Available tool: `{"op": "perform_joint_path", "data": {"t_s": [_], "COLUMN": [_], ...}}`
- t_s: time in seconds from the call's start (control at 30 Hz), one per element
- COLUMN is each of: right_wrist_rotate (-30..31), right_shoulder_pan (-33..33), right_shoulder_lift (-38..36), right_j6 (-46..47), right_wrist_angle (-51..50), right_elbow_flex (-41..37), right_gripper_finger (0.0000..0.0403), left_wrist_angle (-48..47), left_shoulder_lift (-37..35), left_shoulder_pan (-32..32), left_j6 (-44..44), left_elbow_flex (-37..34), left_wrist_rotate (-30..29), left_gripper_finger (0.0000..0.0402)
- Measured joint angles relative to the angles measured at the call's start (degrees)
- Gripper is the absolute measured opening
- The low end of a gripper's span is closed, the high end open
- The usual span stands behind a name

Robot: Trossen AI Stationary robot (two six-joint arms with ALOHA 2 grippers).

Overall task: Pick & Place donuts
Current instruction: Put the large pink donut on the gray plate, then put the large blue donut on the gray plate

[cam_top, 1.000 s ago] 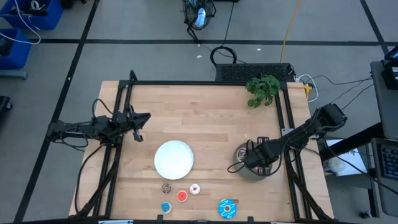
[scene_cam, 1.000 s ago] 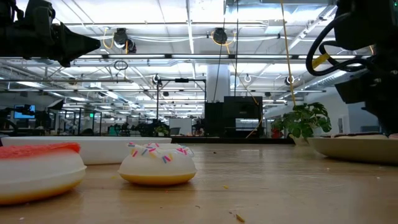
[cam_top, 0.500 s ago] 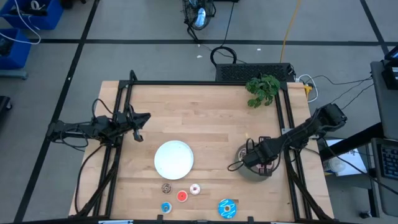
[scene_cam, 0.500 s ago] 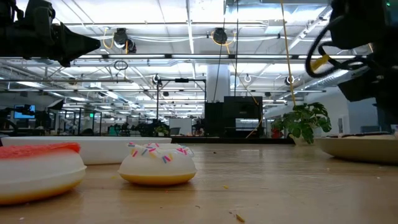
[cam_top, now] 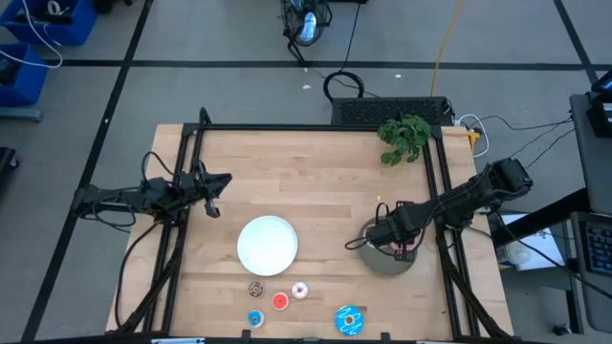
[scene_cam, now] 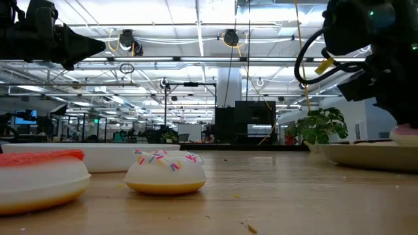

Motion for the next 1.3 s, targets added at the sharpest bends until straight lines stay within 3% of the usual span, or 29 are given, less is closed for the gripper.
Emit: {"op": "perform_joint_path", "data": {"t_s": [0.27,0.6,0.8,1.03,1.3], "right_wrist_rotate": [-0.04,-0.15,-0.13,-0.10,2.59], "right_shoulder_pan": [-1.41,-1.66,-1.66,-1.66,-0.74], "right_shoulder_lift": [0.00,0.00,0.00,0.00,0.00], "right_j6": [-1.42,0.96,1.35,-0.18,2.64], "right_wrist_angle": [3.18,2.67,1.15,0.11,-11.09], "right_elbow_flex": [-1.49,-1.28,0.74,3.29,13.41], "right_gripper_finger": [0.0028,0.0152,0.0197,0.0217,0.0204], "left_wrist_angle": [0.00,0.00,0.00,0.00,-0.02], "left_shoulder_lift": [0.00,0.00,0.00,0.00,0.00], "left_shoulder_pan": [0.00,0.02,0.02,0.00,0.02], "left_j6": [0.00,-0.09,-0.08,-0.07,-0.02], "left_elbow_flex": [0.00,0.00,0.00,0.00,0.00], "left_wrist_rotate": [0.00,0.00,0.00,-0.01,0.00], "left_gripper_finger": [0.0037,0.0037,0.0037,0.0037,0.0037]}}
